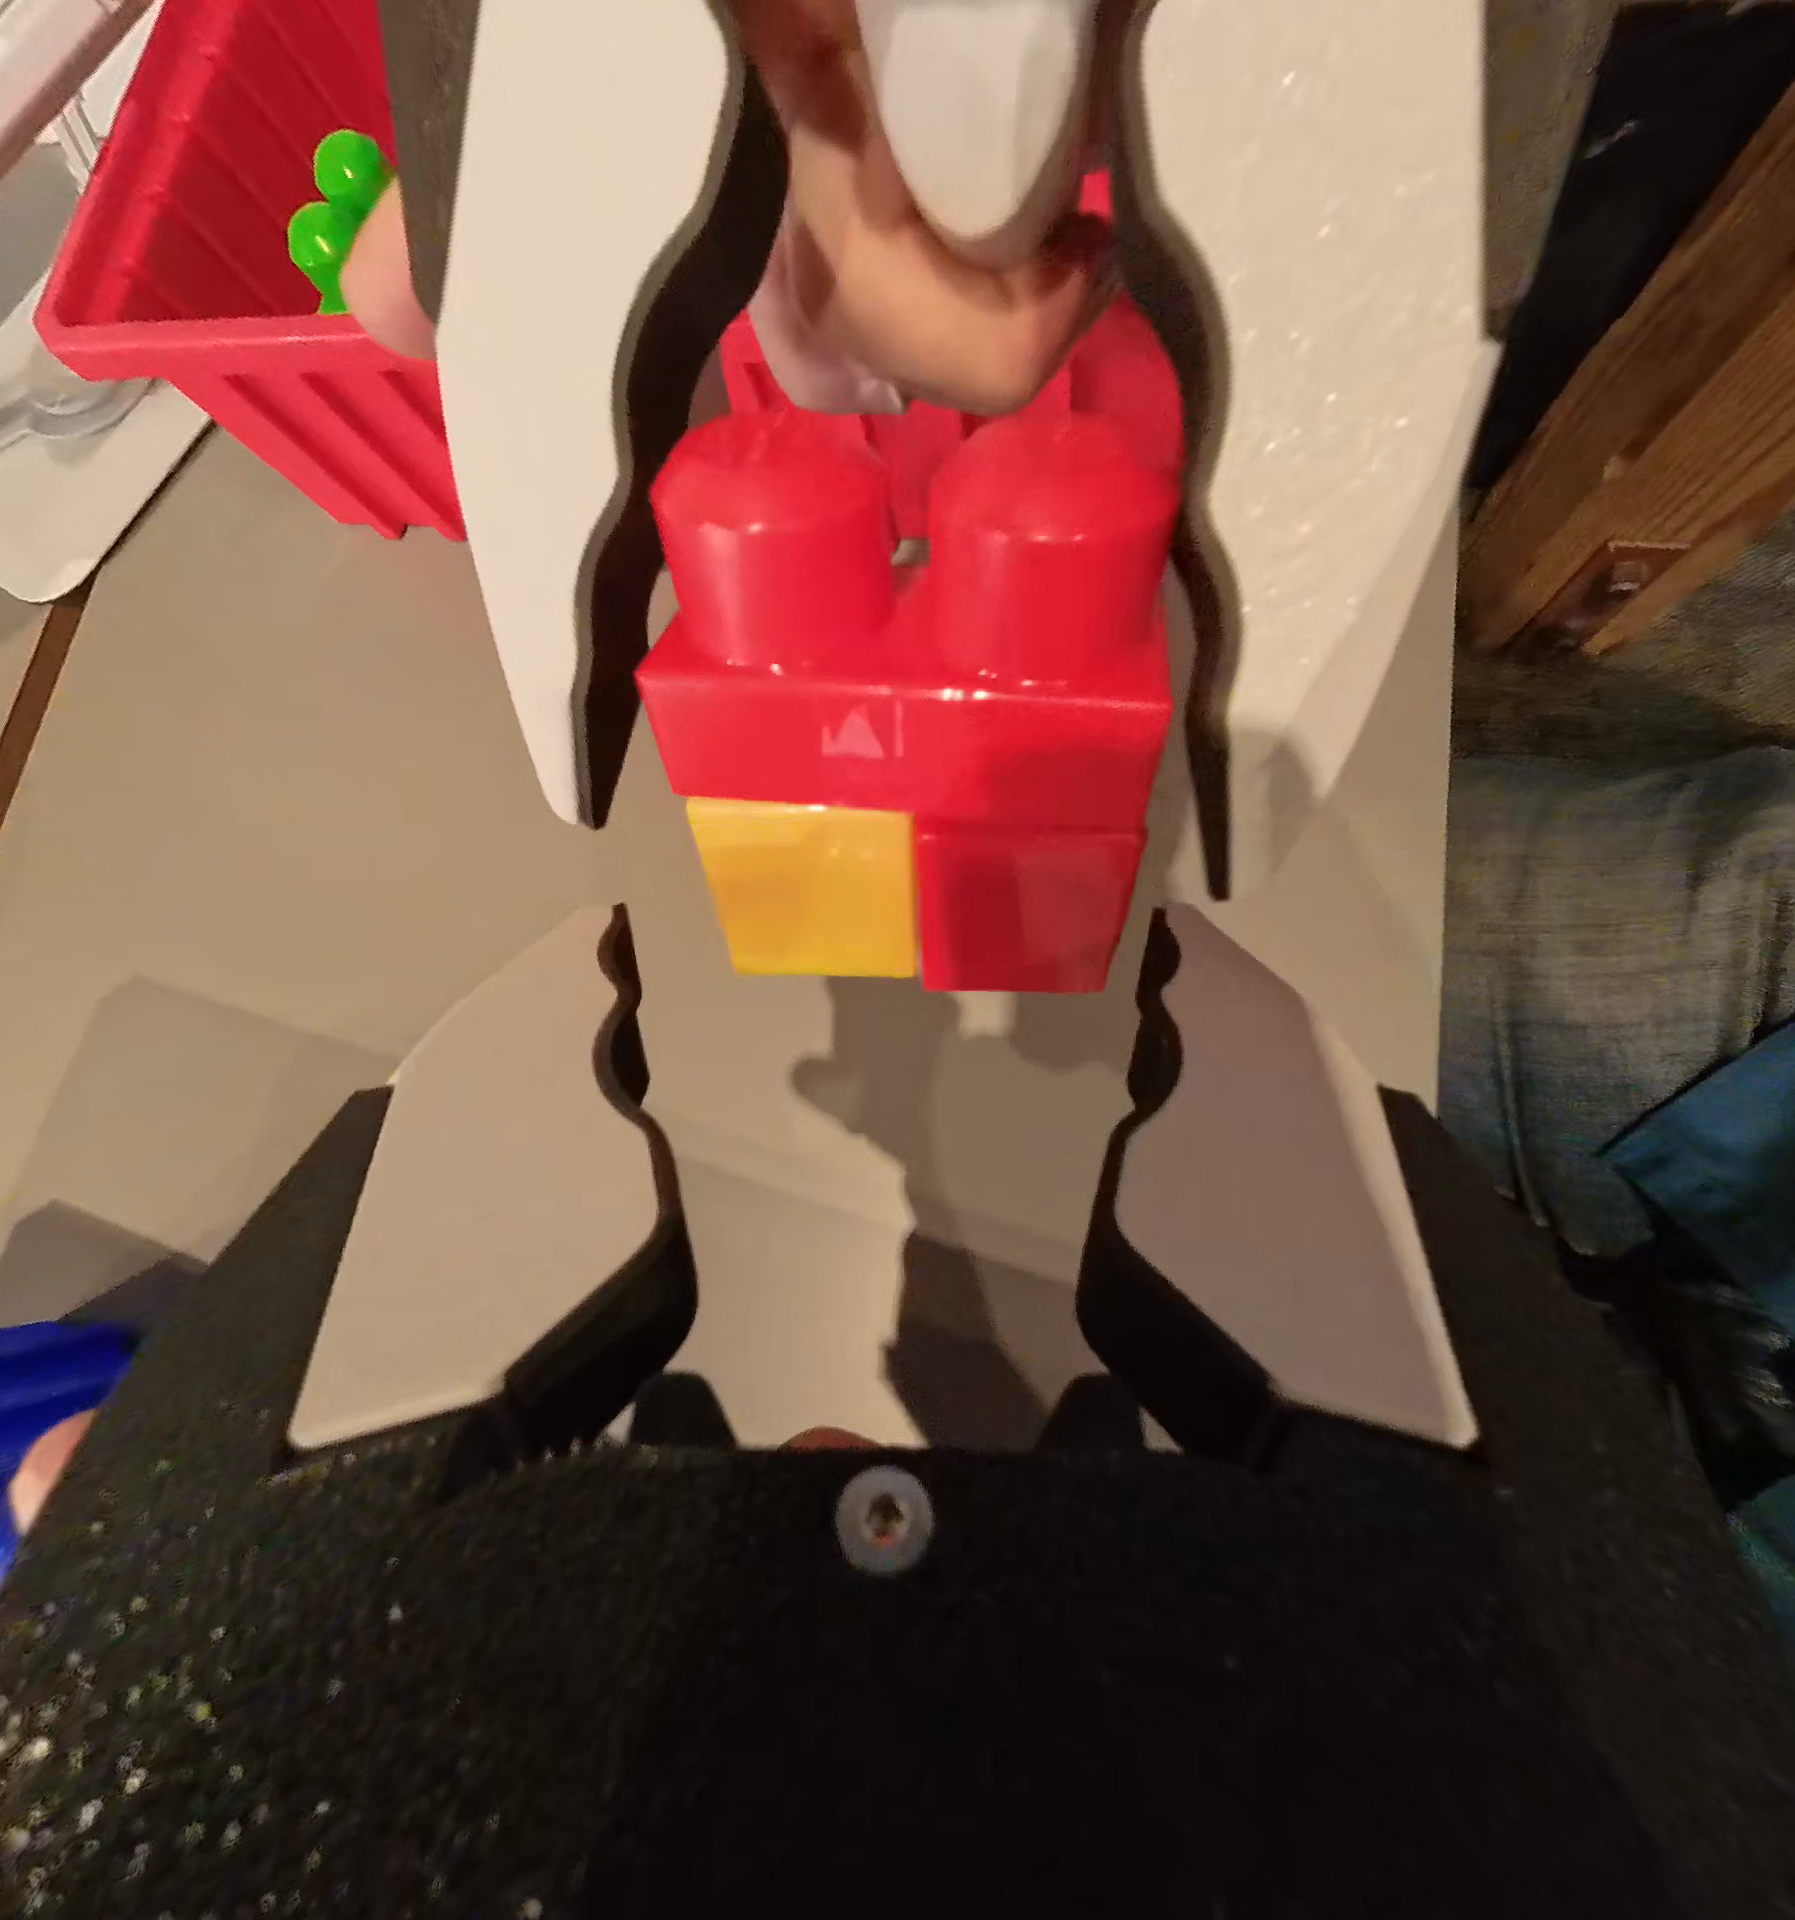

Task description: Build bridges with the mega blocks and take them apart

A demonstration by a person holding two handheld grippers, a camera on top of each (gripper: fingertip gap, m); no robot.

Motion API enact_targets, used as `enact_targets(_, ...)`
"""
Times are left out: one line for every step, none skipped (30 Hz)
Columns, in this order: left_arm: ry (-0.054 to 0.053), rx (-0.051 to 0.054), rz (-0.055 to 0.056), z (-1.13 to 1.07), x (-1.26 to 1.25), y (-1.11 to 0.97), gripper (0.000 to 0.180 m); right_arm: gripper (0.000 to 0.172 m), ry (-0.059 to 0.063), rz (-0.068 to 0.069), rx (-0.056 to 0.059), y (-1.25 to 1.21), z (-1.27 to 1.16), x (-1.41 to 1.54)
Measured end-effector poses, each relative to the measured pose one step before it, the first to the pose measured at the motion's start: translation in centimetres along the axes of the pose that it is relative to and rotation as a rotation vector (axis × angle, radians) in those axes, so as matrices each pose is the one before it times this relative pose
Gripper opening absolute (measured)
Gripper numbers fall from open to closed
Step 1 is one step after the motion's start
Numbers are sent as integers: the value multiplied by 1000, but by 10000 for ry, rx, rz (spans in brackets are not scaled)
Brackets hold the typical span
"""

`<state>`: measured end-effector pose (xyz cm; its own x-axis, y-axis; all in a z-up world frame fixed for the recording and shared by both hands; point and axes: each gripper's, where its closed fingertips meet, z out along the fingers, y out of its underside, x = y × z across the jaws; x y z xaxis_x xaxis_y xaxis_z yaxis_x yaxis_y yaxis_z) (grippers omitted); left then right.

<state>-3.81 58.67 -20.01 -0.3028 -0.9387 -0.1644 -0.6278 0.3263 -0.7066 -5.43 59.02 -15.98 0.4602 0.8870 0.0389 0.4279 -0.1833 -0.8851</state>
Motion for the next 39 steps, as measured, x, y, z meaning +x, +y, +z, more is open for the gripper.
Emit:
enact_targets(43, 81, 0, 167, -72, 115, 91, 82, 32, -20, 41, -162, 3, 91)
enact_targets(78, 61, -15, 180, -11, 139, 91, 82, -25, 0, 36, -149, -12, 21)
enact_targets(66, 116, 14, 144, 0, 57, 91, 82, -41, 27, 56, -189, -13, 9)
enact_targets(8, 195, 4, 84, -73, -78, 91, 82, 8, 2, 88, -219, -16, 59)
enact_targets(50, 192, -1, 59, -20, -98, 91, 82, -66, 20, 142, -282, -18, -63)
enact_targets(-14, 214, 3, 49, -115, -134, 91, 82, -50, 60, 162, -315, 10, -44)
enact_targets(-41, 251, 10, -1, -170, -202, 93, 82, -9, 32, 163, -289, 20, -5)
enact_targets(17, 225, -10, 12, -70, -187, 96, 82, -52, 28, 154, -258, 39, -77)
enact_targets(75, 212, -30, 13, 31, -198, 98, 82, -28, 37, 150, -222, 40, -48)
enact_targets(79, 213, -10, 7, 71, -220, 98, 82, -16, 31, 151, -205, 45, -38)
enact_targets(43, 156, 8, 31, 52, -150, 98, 82, 2, 26, 146, -180, 49, -11)
enact_targets(-9, 90, 18, 37, -11, -90, 98, 82, 2, 3, 97, -120, 52, -13)
enact_targets(-7, 64, 30, 59, 19, -53, 98, 82, 10, 2, 89, -111, 50, 6)
enact_targets(21, 67, 2, 79, 52, -52, 98, 82, 4, 27, 12, -1, 89, 16)
enact_targets(64, 59, -17, 95, 101, -52, 97, 82, 31, -3, 28, 11, 98, 47)
enact_targets(98, 102, -31, 68, 151, -96, 96, 82, 25, 11, 50, -9, 88, 42)
enact_targets(158, 98, -45, 52, 227, -105, 92, 83, 7, 39, 37, 11, 70, 48)
enact_targets(164, 99, -25, 45, 279, -98, 88, 82, 8, 24, 86, -68, -5, 44)
enact_targets(-39, 54, -41, 45, 17, -43, 84, 82, 34, 32, 81, -70, -53, 81)
enact_targets(-174, 55, -10, 42, -104, -42, 80, 83, 33, -14, 47, -30, -65, 51)
enact_targets(-127, 69, -24, 2, -46, -76, 79, 83, -12, 3, 64, -66, -76, -33)
enact_targets(-38, 65, -53, 2, 48, -103, 78, 83, -35, 44, 75, -86, -88, -60)
enact_targets(35, 45, -97, -20, 126, -101, 78, 83, -29, 55, 65, -77, -54, -71)
enact_targets(34, -9, -57, -33, 88, -43, 78, 83, -11, 21, 26, -8, -31, -47)
enact_targets(-5, -64, 22, -37, 27, 38, 78, 83, 14, -19, -29, 77, -10, -13)
enact_targets(-7, -100, 31, -17, 17, 82, 77, 83, 4, -13, -50, 90, -15, -26)
enact_targets(-27, -104, 45, -19, -9, 85, 77, 83, -19, -35, -38, 71, -30, -39)
enact_targets(-28, -58, 29, -35, 25, 27, 77, 83, -75, -67, -9, 33, -43, -108)
enact_targets(4, -73, 16, -34, 90, 36, 77, 82, -143, -75, -10, 45, -41, -168)
enact_targets(-18, -132, 59, -33, 60, 105, 77, 83, -140, -70, -77, 109, -49, -145)
enact_targets(-74, -139, 84, -27, -19, 126, 77, 83, -65, -152, -264, 296, -86, -59)
enact_targets(-27, -178, 43, -5, 13, 199, 77, 83, 47, -329, -489, 458, -144, 12)
enact_targets(-18, -252, 26, 20, -1, 328, 77, 84, 134, -436, -536, 410, -223, 69)
enact_targets(-95, -283, 92, 15, -107, 404, 77, 86, 147, -403, -563, 373, -241, 67)
enact_targets(-90, -301, 128, 32, -81, 439, 77, 89, 121, -316, -626, 428, -205, 52)
enact_targets(-24, -278, 100, 36, 14, 389, 77, 90, 14, -246, -644, 452, -145, -50)
enact_targets(-45, -227, 61, 23, -27, 289, 77, 90, 61, -194, -644, 507, -67, 49)
enact_targets(-39, -217, 60, 4, -40, 233, 77, 90, 102, -177, -668, 596, -8, 145)
enact_targets(-72, -195, 76, -11, -69, 166, 77, 90, 62, -153, -579, 548, 68, 96)
